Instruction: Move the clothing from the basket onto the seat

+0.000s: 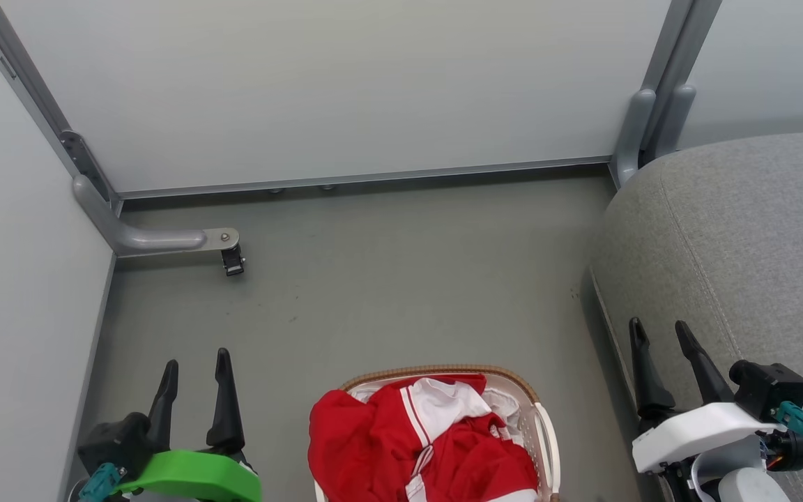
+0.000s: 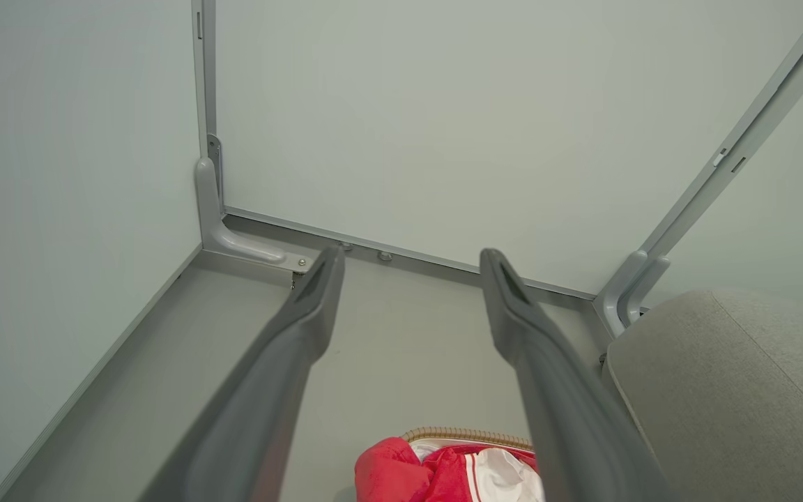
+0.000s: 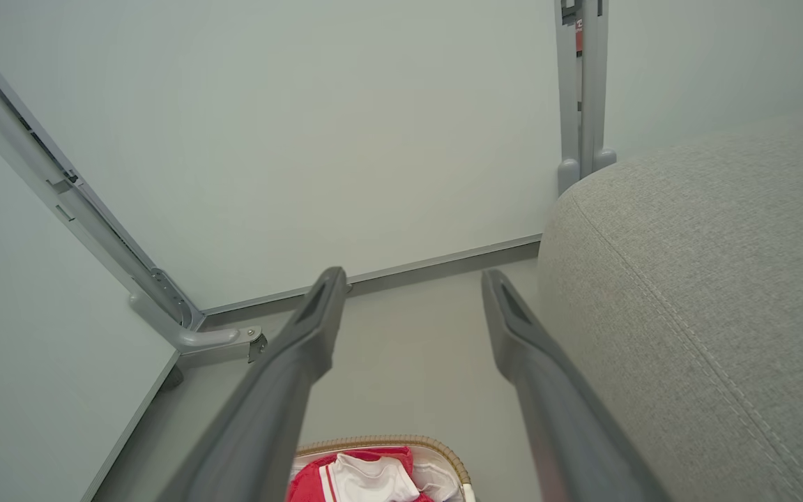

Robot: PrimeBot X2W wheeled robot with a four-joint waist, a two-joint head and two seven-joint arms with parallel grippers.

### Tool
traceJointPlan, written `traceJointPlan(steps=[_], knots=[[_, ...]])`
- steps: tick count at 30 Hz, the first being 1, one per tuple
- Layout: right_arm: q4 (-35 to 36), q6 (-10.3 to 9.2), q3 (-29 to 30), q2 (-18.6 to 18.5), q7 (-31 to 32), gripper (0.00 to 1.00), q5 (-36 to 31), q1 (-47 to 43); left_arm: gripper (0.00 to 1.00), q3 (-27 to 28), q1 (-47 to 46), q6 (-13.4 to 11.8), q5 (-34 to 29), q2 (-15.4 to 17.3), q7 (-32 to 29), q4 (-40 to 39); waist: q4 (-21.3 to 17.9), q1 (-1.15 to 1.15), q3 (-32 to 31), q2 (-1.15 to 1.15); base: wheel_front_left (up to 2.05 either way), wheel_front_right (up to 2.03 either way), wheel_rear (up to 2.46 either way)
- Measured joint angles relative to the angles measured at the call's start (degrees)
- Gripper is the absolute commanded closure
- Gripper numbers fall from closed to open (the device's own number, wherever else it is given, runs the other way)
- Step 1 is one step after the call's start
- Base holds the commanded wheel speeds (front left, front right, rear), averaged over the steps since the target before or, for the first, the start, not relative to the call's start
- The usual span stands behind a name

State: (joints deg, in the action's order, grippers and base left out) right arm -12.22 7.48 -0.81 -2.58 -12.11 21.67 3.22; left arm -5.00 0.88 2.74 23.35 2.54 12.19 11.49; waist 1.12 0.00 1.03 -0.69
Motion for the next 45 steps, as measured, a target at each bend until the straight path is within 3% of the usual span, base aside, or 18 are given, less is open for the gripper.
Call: traceJointPlan(steps=[27,45], knots=[[0.5,0.01,-1.2,-0.1,-2.9,0.0,-10.5,-0.2,0.0,-1.3,0.8,-0.3,-10.4,0.1,2.7,1.3,0.5,0.0,0.5,0.0,0.0,0.0,0.0],[0.7,0.01,-1.2,-0.1,-2.9,0.0,-10.7,-0.2,0.0,-1.3,0.8,-0.7,-10.6,0.1,2.9,1.6,0.4,0.0,0.8,0.0,0.0,0.0,0.0]])
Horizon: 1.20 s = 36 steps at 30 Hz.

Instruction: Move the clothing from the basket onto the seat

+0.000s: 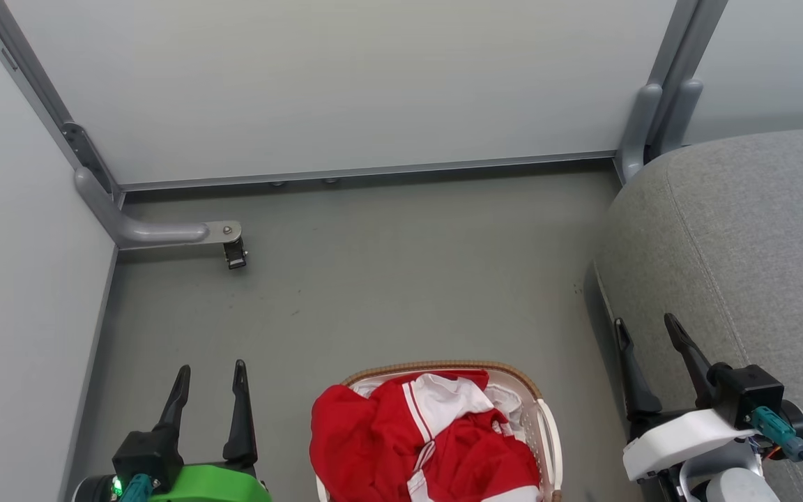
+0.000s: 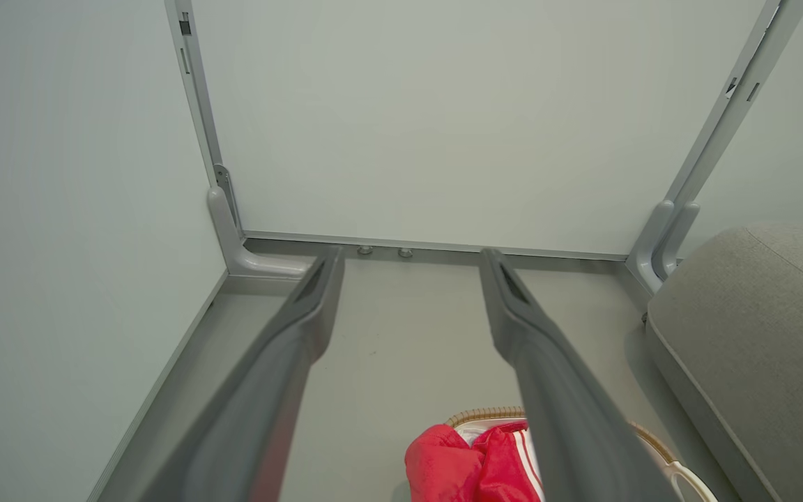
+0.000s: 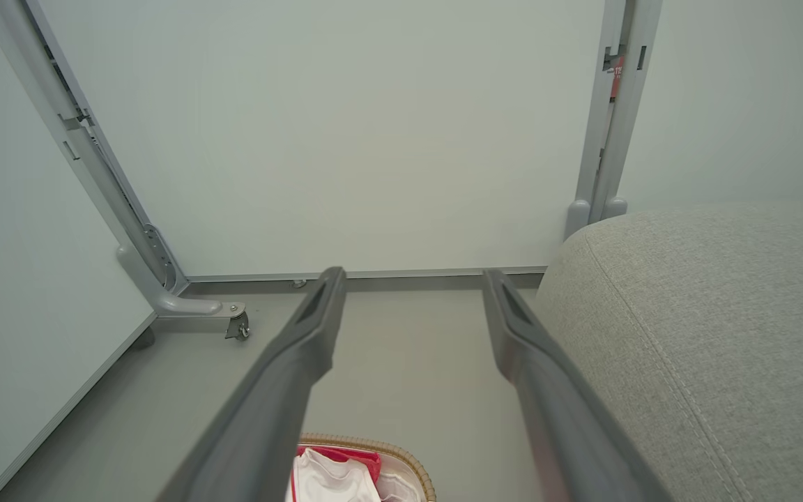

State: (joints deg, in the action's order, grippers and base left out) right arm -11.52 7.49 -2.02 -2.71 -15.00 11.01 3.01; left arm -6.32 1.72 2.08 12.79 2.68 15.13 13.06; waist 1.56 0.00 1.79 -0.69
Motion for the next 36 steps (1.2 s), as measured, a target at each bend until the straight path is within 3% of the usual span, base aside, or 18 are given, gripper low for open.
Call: traceJointPlan(steps=[11,21,28,36], knots=[[1.2,0.0,1.0,0.0,0.0,0.0,-0.3,1.3,0.0,-1.6,-1.9,0.9,-1.5,0.0,0.0,0.2,0.1,0.0,2.7,0.0,0.0,0.0,0.0],[3.8,0.01,5.0,0.0,0.0,0.0,-1.7,7.5,0.0,-6.5,-13.2,3.2,-5.1,0.0,0.0,2.8,-0.1,0.0,10.4,0.0,0.0,0.0,0.0],[5.8,0.01,8.9,0.0,-0.1,0.0,-3.1,12.5,0.0,-15.5,-23.0,4.8,-7.3,0.0,0.0,9.7,-0.7,0.0,18.4,0.0,0.0,0.0,0.0],[7.6,0.02,11.8,-0.1,-0.1,0.0,-3.1,16.7,0.0,-31.3,-31.4,5.2,-8.0,0.0,0.0,21.2,-1.7,0.01,27.4,0.0,0.0,0.0,0.0]])
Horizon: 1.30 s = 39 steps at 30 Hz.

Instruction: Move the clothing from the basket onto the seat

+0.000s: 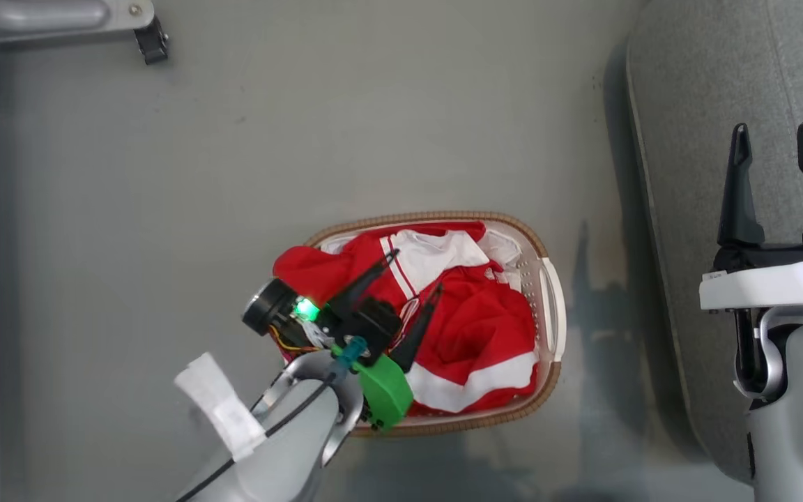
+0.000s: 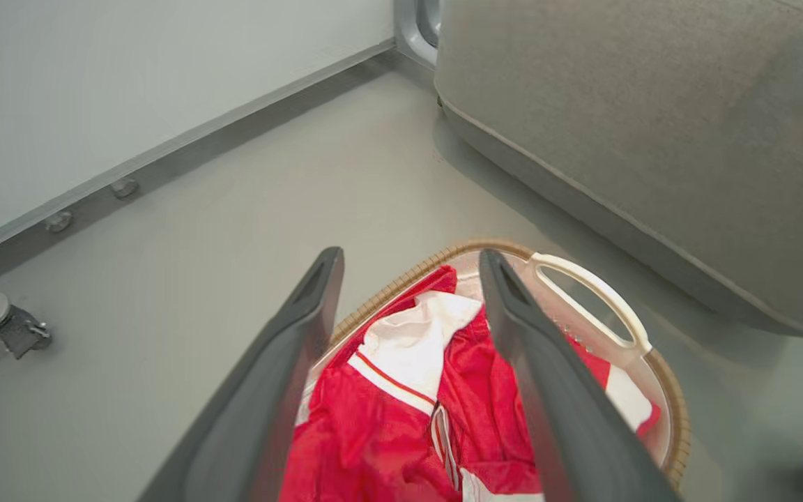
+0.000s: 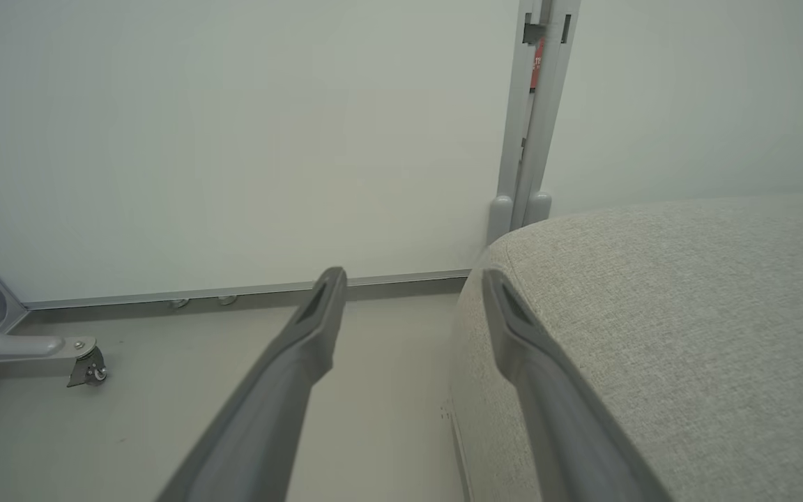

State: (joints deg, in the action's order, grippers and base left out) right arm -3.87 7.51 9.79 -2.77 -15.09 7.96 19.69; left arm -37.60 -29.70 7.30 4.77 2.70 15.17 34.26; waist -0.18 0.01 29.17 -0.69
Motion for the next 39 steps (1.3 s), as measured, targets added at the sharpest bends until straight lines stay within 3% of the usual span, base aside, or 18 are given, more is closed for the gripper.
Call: traceJointPlan(steps=[8,19,39], knots=[[1.8,0.0,-0.4,0.0,0.0,0.0,1.2,3.2,0.0,-16.6,-8.1,0.1,5.0,0.0,0.0,14.5,-2.1,0.0,7.7,0.0,0.0,0.0,0.0],[3.6,0.0,-1.0,0.0,0.0,0.0,3.2,6.1,0.0,-32.9,-14.0,0.1,14.2,0.0,-0.1,17.9,-5.4,0.0,15.1,0.0,0.0,0.0,0.0],[5.7,0.0,-1.9,0.0,0.0,0.0,5.3,9.5,0.0,-35.8,-19.2,0.1,20.7,0.0,-6.9,21.4,-9.6,0.0,24.3,0.0,0.0,0.0,0.0]])
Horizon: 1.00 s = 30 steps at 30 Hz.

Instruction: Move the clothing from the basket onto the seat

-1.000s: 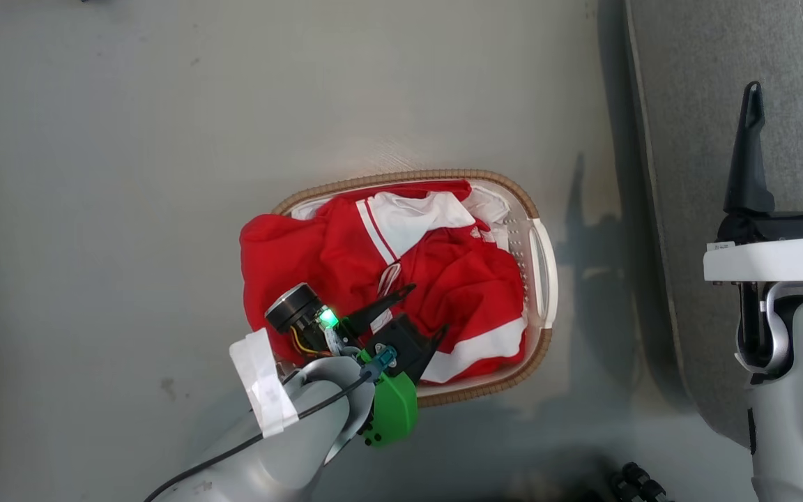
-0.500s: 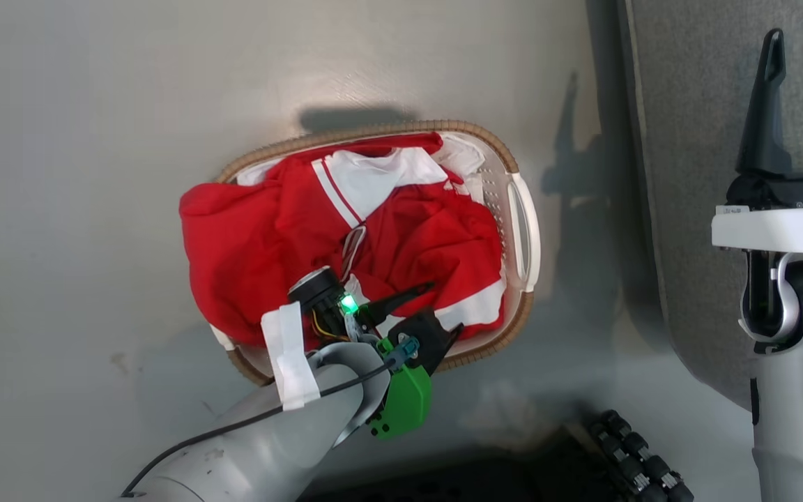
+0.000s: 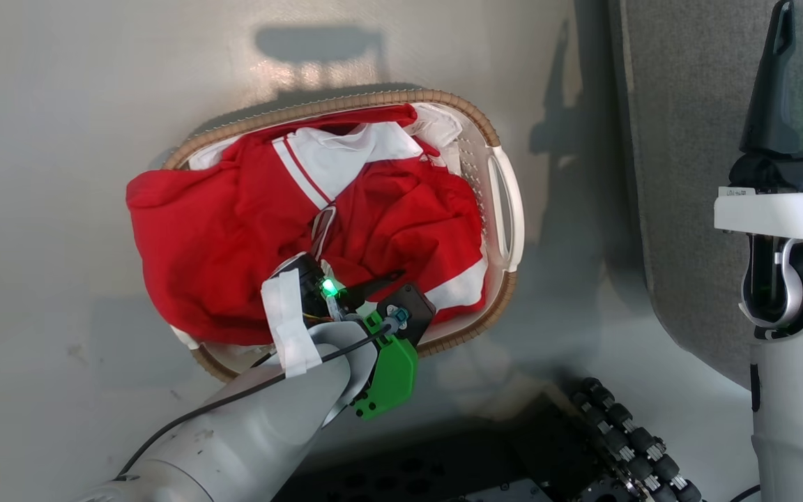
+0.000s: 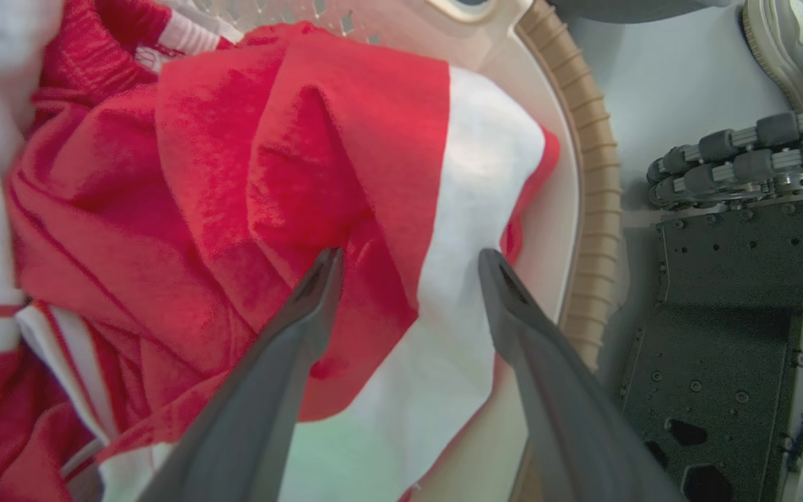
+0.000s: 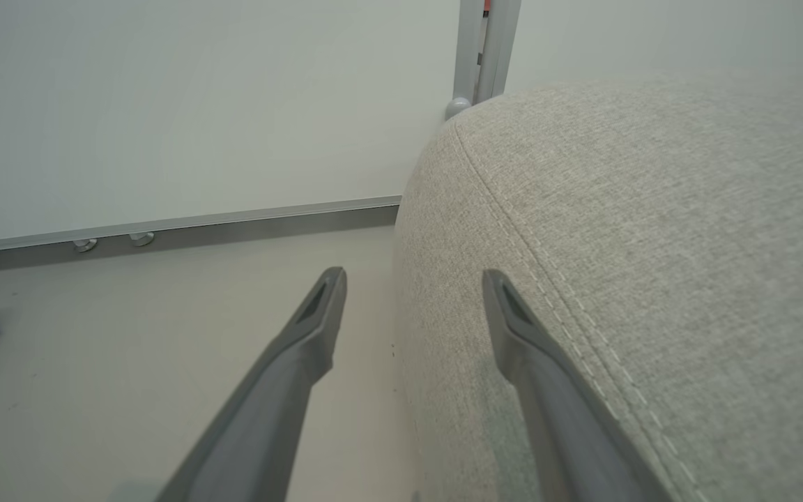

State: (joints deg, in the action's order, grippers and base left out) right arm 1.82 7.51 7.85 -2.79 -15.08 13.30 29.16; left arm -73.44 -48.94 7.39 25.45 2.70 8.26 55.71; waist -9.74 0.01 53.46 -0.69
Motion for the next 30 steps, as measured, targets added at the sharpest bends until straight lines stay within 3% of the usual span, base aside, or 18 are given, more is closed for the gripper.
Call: traceJointPlan(steps=[10,11,12,14,15,30], knots=[[0.2,0.0,-1.2,0.0,0.0,0.0,1.4,0.9,0.0,0.0,-1.1,0.0,0.8,0.0,-3.1,0.4,-1.8,0.0,1.9,0.0,0.0,0.0,0.0],[0.2,0.0,-1.3,0.0,0.0,0.0,1.5,0.9,0.14,0.0,-1.2,0.0,1.0,0.0,-3.2,0.5,-1.9,0.0,2.0,0.0,0.0,0.0,0.0],[0.2,0.0,-1.3,0.0,0.0,0.0,1.5,1.0,0.42,-0.1,-1.6,0.0,1.3,0.0,-3.3,0.9,-2.0,0.0,2.1,0.0,0.0,0.0,0.0],[0.2,0.0,-1.3,0.0,0.0,0.0,1.6,1.2,0.78,-0.1,-2.5,0.0,1.2,0.0,-3.4,1.7,-2.2,0.0,2.4,0.0,0.0,0.0,0.0],[0.2,0.0,-1.2,0.0,0.0,0.0,1.6,1.3,1.0,0.0,-2.9,0.0,1.4,0.0,-3.0,1.9,-2.2,0.0,2.4,0.0,0.0,0.0,0.0],[-2.6,0.0,-1.8,0.0,0.0,0.0,-0.5,0.4,1.0,0.6,-3.1,-0.7,4.8,0.0,5.9,4.8,-0.6,0.0,-3.4,0.0,0.0,0.0,0.0]])
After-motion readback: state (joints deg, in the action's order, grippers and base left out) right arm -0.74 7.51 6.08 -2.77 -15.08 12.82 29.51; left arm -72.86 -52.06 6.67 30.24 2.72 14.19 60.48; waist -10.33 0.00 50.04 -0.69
